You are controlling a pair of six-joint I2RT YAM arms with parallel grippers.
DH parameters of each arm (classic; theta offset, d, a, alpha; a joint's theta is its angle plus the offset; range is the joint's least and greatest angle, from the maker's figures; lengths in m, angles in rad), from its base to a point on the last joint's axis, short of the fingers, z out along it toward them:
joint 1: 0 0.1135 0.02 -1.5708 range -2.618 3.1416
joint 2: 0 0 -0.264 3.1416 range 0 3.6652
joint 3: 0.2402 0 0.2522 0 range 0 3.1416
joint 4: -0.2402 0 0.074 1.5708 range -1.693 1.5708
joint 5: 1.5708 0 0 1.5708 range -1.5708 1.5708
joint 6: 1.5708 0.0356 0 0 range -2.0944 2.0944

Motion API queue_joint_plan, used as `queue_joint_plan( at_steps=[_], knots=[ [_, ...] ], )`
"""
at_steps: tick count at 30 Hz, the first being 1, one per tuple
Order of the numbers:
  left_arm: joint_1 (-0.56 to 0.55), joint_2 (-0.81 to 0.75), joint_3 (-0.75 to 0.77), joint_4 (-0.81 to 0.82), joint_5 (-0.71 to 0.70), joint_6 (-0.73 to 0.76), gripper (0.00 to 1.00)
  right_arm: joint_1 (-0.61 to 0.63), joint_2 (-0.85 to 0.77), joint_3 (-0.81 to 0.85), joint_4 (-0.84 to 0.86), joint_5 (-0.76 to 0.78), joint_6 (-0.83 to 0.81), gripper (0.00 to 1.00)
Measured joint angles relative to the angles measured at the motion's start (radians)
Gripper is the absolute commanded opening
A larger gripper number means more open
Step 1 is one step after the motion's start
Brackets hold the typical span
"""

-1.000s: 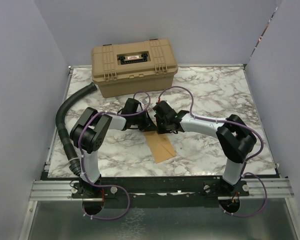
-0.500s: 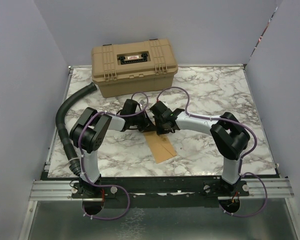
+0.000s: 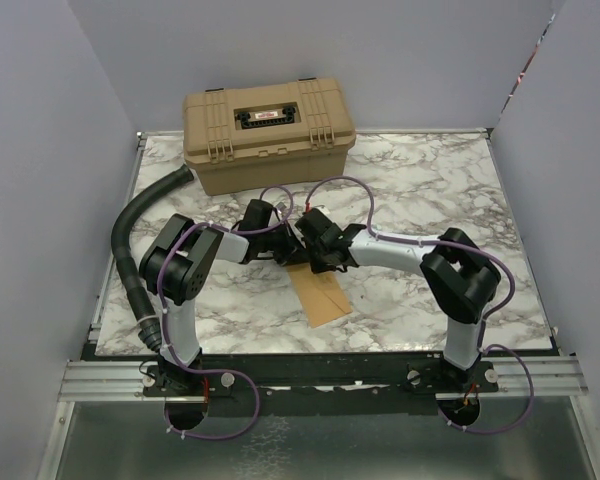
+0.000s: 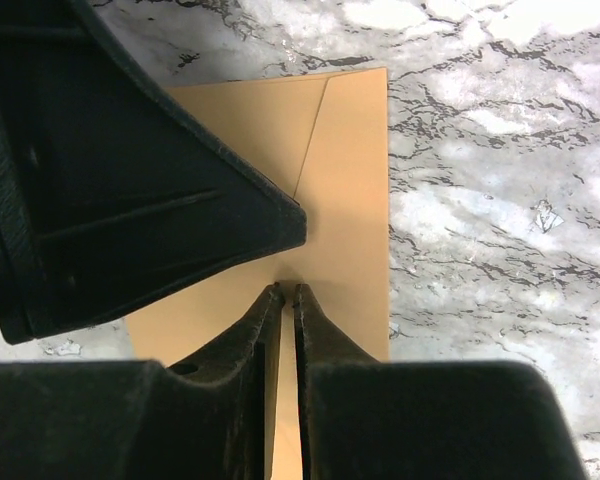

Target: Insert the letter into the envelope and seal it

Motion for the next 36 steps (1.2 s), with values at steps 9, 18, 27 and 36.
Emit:
queue_joint_plan(
  at_steps=[9, 18, 27, 36],
  knots=[
    [0.010, 0.007, -0.004, 0.011, 0.018, -0.009, 0.00, 0.011, -0.020, -0.039, 0.049, 0.000, -0.052, 0.13],
    [0.020, 0.014, -0.005, 0.009, 0.044, -0.015, 0.00, 0.051, -0.020, -0.040, 0.046, 0.018, -0.097, 0.10],
    [0.024, 0.019, -0.005, 0.014, 0.053, -0.024, 0.00, 0.072, -0.021, -0.041, 0.041, 0.029, -0.115, 0.10],
    [0.026, 0.023, -0.006, 0.019, 0.060, -0.025, 0.00, 0.096, -0.037, -0.056, 0.024, 0.027, -0.111, 0.01]
  ],
)
